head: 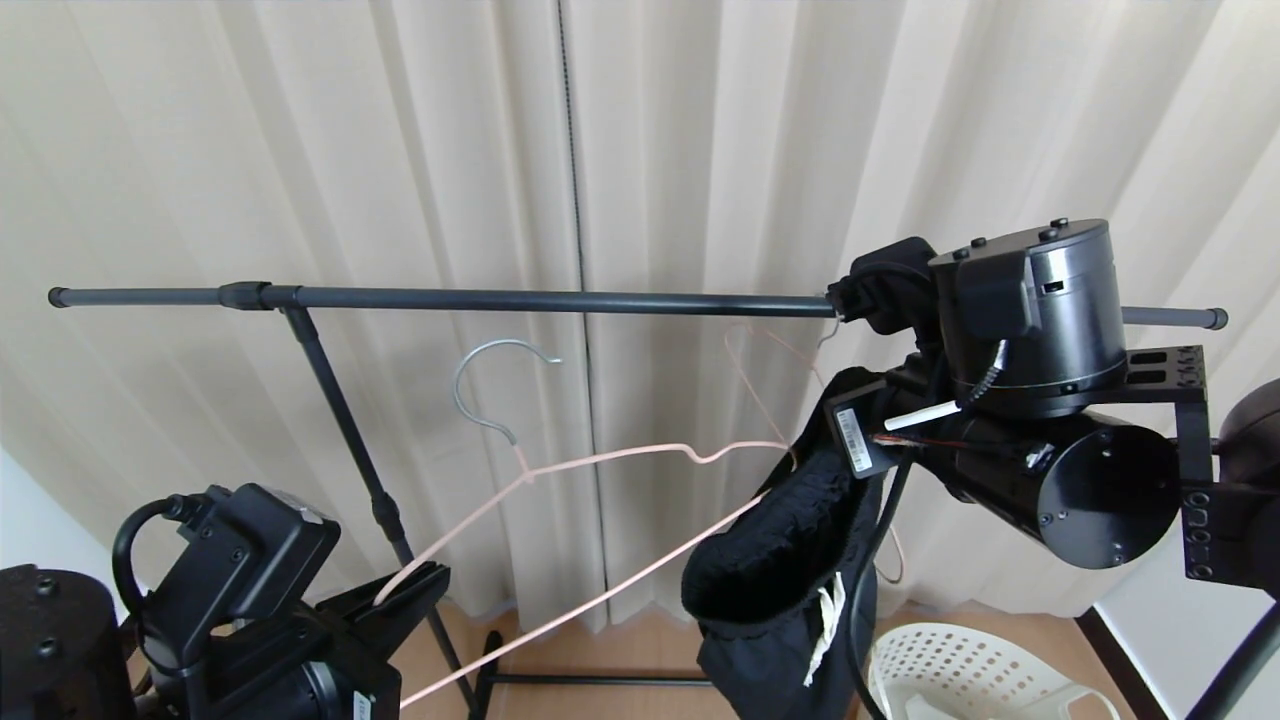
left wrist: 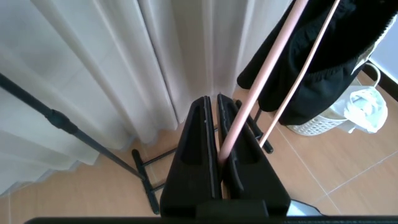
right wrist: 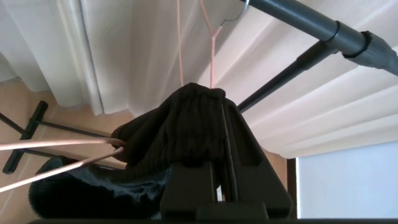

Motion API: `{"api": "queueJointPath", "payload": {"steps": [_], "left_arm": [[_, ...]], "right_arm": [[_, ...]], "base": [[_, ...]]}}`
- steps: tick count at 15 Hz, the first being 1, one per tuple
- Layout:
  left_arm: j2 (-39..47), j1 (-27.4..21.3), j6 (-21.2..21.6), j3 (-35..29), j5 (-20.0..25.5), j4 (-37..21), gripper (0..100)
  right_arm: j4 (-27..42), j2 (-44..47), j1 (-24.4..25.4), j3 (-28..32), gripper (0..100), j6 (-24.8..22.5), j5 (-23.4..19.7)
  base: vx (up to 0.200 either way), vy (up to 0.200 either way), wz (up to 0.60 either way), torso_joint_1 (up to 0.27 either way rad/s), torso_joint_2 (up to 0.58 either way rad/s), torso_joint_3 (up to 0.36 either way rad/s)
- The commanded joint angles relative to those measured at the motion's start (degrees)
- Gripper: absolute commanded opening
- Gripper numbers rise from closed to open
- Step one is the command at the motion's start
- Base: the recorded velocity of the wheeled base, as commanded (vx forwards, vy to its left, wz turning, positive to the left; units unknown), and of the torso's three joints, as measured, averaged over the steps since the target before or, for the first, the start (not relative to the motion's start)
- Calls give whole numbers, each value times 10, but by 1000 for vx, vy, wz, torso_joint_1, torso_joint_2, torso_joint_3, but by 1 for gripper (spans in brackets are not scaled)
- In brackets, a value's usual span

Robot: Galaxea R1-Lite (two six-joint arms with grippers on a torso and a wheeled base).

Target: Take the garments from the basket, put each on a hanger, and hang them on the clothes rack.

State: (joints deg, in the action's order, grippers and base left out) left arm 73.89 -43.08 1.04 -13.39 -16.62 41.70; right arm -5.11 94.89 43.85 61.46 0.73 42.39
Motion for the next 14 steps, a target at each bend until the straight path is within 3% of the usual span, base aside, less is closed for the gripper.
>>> {"api": "queueJointPath", "payload": {"steps": [1,4,9,14], "left_arm": [[28,-2,0,-11,-1,0,0],[23,-1,0,1,-3,12,0],[-66,-2,3,51,4,12,0],[-66,-2,3,49,24,11,0]], "right_arm": [[0,6,6,5,0,2,0],[1,6,3,1,0,9,2],[1,38,-41,37,0,9,2],[1,62,-47,59,0,28,2]], "base": [[0,0,0,0,0,0],[0,0,0,0,0,0],[0,0,0,0,0,0],[0,0,0,0,0,0]]}}
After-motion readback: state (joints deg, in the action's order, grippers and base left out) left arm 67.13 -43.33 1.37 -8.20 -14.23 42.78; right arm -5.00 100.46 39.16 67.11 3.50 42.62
